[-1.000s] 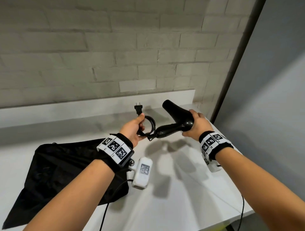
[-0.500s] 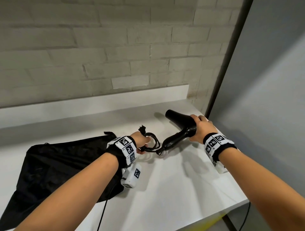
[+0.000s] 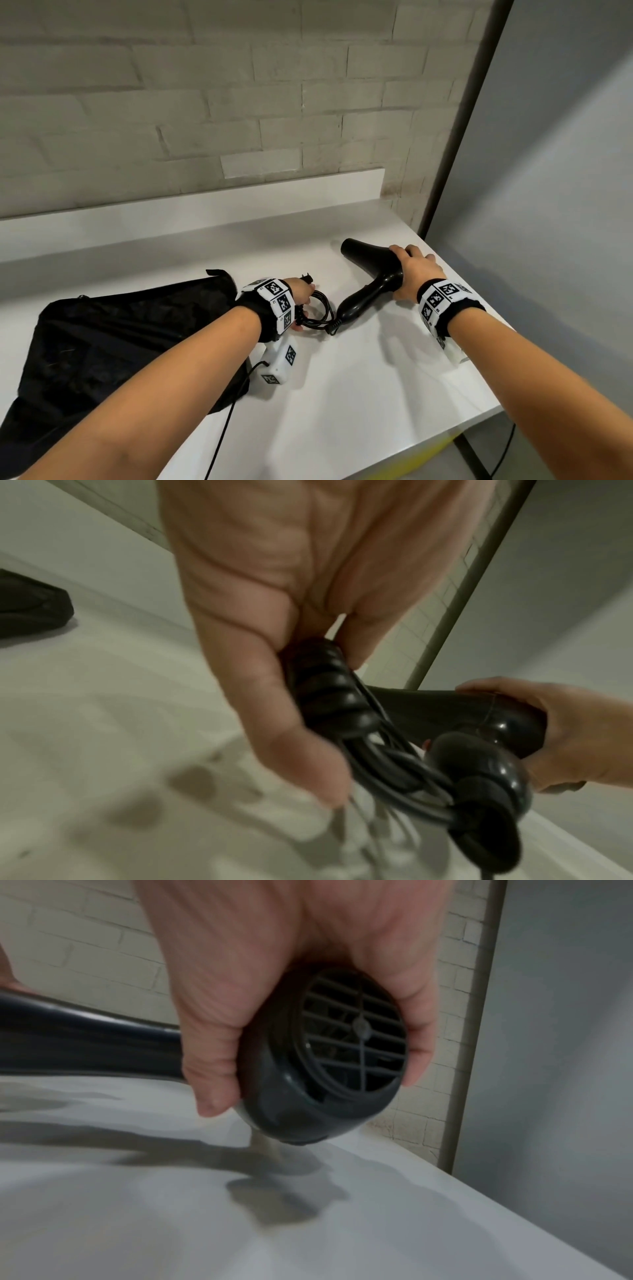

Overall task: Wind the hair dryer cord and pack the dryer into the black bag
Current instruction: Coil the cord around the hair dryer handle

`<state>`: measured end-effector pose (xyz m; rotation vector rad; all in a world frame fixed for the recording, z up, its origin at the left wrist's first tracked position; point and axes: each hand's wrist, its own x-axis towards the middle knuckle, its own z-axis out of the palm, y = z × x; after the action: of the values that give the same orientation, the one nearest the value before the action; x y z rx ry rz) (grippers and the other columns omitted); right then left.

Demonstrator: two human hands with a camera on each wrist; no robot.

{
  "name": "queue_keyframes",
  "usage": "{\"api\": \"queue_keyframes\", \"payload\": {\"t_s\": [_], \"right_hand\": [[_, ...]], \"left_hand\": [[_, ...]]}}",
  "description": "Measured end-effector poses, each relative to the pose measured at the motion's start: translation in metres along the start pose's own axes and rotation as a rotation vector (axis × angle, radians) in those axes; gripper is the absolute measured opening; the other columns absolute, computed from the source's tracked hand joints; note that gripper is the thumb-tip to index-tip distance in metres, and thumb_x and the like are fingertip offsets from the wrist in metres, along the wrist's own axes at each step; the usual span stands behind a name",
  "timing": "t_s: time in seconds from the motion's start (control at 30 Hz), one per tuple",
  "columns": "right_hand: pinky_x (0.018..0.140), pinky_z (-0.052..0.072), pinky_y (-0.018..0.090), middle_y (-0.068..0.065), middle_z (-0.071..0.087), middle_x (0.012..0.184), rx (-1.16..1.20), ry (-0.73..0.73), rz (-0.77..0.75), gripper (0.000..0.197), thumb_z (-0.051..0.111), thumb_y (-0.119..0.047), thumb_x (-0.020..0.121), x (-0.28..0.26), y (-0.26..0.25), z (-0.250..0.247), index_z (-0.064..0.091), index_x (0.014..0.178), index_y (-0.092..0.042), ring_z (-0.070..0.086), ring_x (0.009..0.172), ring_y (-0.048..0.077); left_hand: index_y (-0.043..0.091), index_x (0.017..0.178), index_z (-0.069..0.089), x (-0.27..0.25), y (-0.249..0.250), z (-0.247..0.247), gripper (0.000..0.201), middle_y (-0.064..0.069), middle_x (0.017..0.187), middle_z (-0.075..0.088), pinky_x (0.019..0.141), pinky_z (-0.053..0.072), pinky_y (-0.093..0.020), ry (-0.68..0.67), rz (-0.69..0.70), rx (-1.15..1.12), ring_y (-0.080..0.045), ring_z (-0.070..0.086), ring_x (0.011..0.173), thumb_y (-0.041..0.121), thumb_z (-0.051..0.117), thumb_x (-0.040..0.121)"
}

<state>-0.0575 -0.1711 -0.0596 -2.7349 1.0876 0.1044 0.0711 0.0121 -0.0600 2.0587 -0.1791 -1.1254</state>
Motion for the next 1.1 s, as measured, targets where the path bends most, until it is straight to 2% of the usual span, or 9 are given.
{"api": "queue_keyframes", "payload": {"t_s": [0.1, 0.2, 0.23, 0.3, 0.37, 0.47, 0.67, 0.9, 1.1], "right_hand": [[0.094, 0.045, 0.048, 0.004, 0.031, 0.137, -0.023, 0.000, -0.027, 0.095, 0.073, -0.019, 0.062, 0.000, -0.002, 0.004, 0.018, 0.138, -0.033, 0.039, 0.115, 0.036], [0.095, 0.044, 0.047, 0.004, 0.027, 0.140, -0.021, -0.006, -0.046, 0.094, 0.071, -0.017, 0.064, 0.001, -0.005, 0.008, 0.016, 0.138, -0.033, 0.038, 0.117, 0.036], [0.095, 0.044, 0.047, 0.003, 0.026, 0.141, -0.012, -0.012, -0.048, 0.094, 0.071, -0.017, 0.064, 0.001, -0.006, 0.009, 0.016, 0.138, -0.034, 0.037, 0.117, 0.036], [0.096, 0.044, 0.048, 0.003, 0.025, 0.141, 0.011, -0.021, -0.044, 0.091, 0.070, -0.020, 0.065, 0.000, -0.005, 0.012, 0.015, 0.137, -0.035, 0.037, 0.117, 0.036], [0.096, 0.044, 0.048, 0.003, 0.025, 0.141, 0.023, -0.024, -0.041, 0.088, 0.068, -0.020, 0.067, 0.000, -0.004, 0.014, 0.015, 0.136, -0.036, 0.037, 0.117, 0.035], [0.095, 0.045, 0.048, 0.003, 0.025, 0.140, 0.027, -0.040, -0.042, 0.087, 0.064, -0.017, 0.067, 0.001, -0.003, 0.012, 0.015, 0.136, -0.036, 0.037, 0.118, 0.034], [0.093, 0.043, 0.047, 0.002, 0.027, 0.140, -0.002, -0.026, -0.021, 0.085, 0.064, -0.020, 0.068, 0.000, -0.005, 0.013, 0.016, 0.136, -0.036, 0.036, 0.118, 0.034], [0.093, 0.041, 0.044, 0.008, 0.019, 0.142, -0.091, -0.008, 0.106, 0.088, 0.067, -0.031, 0.071, -0.004, -0.019, 0.017, 0.010, 0.139, -0.036, 0.029, 0.123, 0.036], [0.104, 0.031, 0.054, 0.011, 0.018, 0.143, -0.128, 0.026, 0.102, 0.075, 0.063, -0.038, 0.071, -0.012, -0.051, 0.013, 0.026, 0.135, -0.029, 0.021, 0.128, 0.040]], "left_hand": [[0.009, 0.084, 0.052, 0.003, -0.004, 0.006, 0.028, -0.004, 0.076, 0.048, 0.049, 0.040, -0.031, 0.012, -0.051, 0.047, -0.016, 0.047, 0.062, 0.033, 0.044, 0.096], [0.011, 0.067, 0.046, 0.007, -0.004, 0.010, 0.036, -0.002, 0.067, 0.045, 0.053, 0.039, -0.028, 0.051, 0.021, 0.239, -0.015, 0.045, 0.059, 0.029, 0.041, 0.098], [0.011, 0.069, 0.050, 0.011, -0.003, 0.010, 0.036, -0.003, 0.071, 0.051, 0.059, 0.041, -0.028, 0.051, 0.056, 0.341, -0.017, 0.050, 0.066, 0.028, 0.038, 0.099], [0.005, 0.098, 0.064, 0.012, 0.000, 0.008, 0.038, -0.010, 0.101, 0.066, 0.080, 0.042, -0.027, 0.094, 0.105, 0.524, -0.021, 0.058, 0.092, 0.029, 0.035, 0.099], [0.003, 0.109, 0.062, 0.015, 0.001, 0.006, 0.041, -0.016, 0.117, 0.062, 0.087, 0.040, -0.028, 0.097, 0.104, 0.685, -0.023, 0.057, 0.103, 0.034, 0.037, 0.098], [0.011, 0.095, 0.057, 0.021, 0.001, 0.005, 0.033, -0.013, 0.115, 0.064, 0.079, 0.037, -0.026, 0.112, 0.099, 0.773, -0.020, 0.052, 0.092, 0.041, 0.043, 0.094], [0.004, 0.108, 0.061, 0.031, -0.002, -0.002, 0.054, -0.010, 0.100, 0.065, 0.073, 0.042, -0.025, 0.258, 0.142, 0.805, -0.024, 0.063, 0.101, 0.047, 0.067, 0.077], [0.006, 0.102, 0.063, 0.036, -0.007, 0.001, 0.044, -0.011, 0.109, 0.068, 0.071, 0.042, -0.025, 0.239, 0.184, 0.811, -0.027, 0.063, 0.098, 0.043, 0.058, 0.081], [0.011, 0.087, 0.060, 0.031, -0.010, -0.015, 0.041, -0.008, 0.091, 0.060, 0.070, 0.040, -0.026, 0.188, 0.218, 0.786, -0.024, 0.053, 0.081, 0.052, 0.052, 0.083]]}}
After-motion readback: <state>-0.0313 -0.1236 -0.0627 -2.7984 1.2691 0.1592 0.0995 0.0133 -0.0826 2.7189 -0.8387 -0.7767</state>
